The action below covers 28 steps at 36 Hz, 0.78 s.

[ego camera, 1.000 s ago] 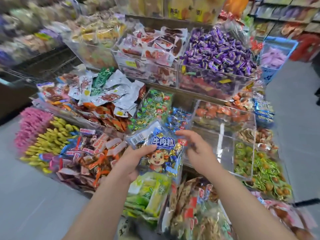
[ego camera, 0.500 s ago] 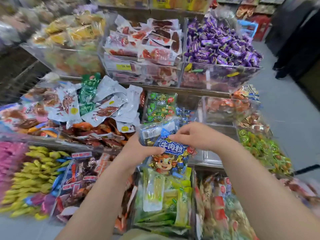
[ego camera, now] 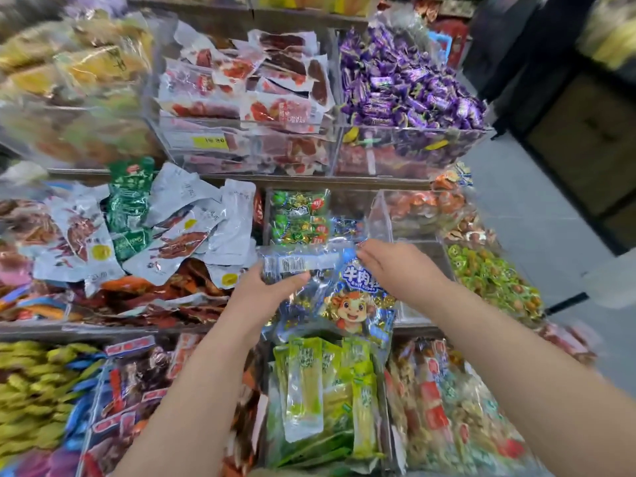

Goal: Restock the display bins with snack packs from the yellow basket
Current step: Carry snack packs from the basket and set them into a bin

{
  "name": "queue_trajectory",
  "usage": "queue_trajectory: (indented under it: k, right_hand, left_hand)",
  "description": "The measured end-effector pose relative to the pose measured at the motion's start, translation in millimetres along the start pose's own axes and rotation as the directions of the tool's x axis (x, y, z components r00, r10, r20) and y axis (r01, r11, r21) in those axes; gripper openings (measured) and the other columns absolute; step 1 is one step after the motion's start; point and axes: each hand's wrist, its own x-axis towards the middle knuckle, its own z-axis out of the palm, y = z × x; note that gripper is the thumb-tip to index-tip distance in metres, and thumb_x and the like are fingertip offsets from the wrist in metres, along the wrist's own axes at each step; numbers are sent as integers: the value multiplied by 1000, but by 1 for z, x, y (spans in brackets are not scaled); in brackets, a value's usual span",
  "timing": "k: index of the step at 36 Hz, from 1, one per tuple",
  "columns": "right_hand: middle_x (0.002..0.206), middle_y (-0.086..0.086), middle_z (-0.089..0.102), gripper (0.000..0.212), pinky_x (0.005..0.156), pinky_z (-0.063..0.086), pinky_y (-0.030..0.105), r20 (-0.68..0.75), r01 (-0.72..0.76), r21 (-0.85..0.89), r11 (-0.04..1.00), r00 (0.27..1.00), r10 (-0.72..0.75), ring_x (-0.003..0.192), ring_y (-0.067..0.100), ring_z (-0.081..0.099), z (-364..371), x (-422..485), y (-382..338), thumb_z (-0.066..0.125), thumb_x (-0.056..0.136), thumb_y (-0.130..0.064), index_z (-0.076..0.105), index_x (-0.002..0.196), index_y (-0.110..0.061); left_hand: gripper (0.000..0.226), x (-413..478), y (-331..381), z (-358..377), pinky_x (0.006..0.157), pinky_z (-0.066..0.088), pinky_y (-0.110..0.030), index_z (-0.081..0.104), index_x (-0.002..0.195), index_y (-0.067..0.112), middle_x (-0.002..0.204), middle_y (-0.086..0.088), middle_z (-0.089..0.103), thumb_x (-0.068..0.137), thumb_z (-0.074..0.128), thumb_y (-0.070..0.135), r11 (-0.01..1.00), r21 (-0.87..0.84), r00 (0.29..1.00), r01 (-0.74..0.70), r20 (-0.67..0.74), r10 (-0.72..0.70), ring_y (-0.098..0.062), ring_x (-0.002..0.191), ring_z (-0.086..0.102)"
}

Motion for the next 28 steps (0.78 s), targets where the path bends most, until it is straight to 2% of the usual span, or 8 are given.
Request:
queue_trajectory:
  k: [7,9,11,15,18,22,25,28]
  right_hand:
    - [76,5,56,51,56,36,32,-166,-137,-144,980,980,113,72,26,53,-16,66,51,53,82,-62,52,98,-13]
    - [82,7,62,54,56,38,32,-162,-91,-241,966,985,52,76,28,59,-15,85,64,52,82,-63,53,101,-12]
    - [83,6,63,52,50,35,29,-142,-21,-301,953,990,-23,74,27,60,-11,102,70,49,83,-64,52,98,-14]
    - [69,-1,52,44,45,24,28,-88,104,-382,918,985,-148,59,22,44,-1,137,67,51,85,-60,46,87,-17]
    - [78,2,58,41,47,24,26,-40,180,-378,908,977,-210,66,23,50,9,162,65,49,88,-58,50,92,-17]
    - [91,4,58,31,58,39,30,115,288,-345,893,957,-265,89,27,59,37,179,70,46,94,-47,51,102,-17]
    - [103,8,59,34,68,44,35,195,185,-325,928,973,-126,97,29,57,53,179,81,43,96,-43,46,119,-18]
    - [117,10,57,44,81,42,39,178,127,-335,934,982,-70,108,30,53,60,176,88,42,96,-45,39,131,-20]
  left_hand:
    - [82,24,16,-27,92,36,-36,43,139,21,118,15,55,71,82,44,995,-40,986,-89,-146,82,-11,105,53]
    - [69,29,22,-32,89,32,-34,50,130,30,110,23,47,70,81,44,993,-67,987,-94,-136,85,-8,105,46]
    - [45,34,27,-35,88,34,-35,53,102,38,102,26,55,68,83,43,994,-73,990,-87,-115,78,-8,104,52]
    - [36,42,33,-30,80,39,-30,53,83,38,80,25,66,67,85,40,992,-80,993,-95,-83,88,1,86,58]
    - [43,43,35,-21,75,37,-27,40,79,38,61,33,52,71,82,39,995,-73,994,-74,-91,67,11,62,49]
    - [73,50,32,-17,89,34,-36,48,114,33,103,19,59,56,86,55,998,-64,998,-16,-66,12,-8,95,54]
    - [114,52,32,-13,99,35,-43,36,143,21,136,3,52,49,86,61,998,-54,996,30,-78,-34,-23,121,49]
    - [120,52,34,-7,101,32,-43,27,149,21,149,-3,40,50,85,57,997,-65,995,32,-93,-38,-25,127,42]
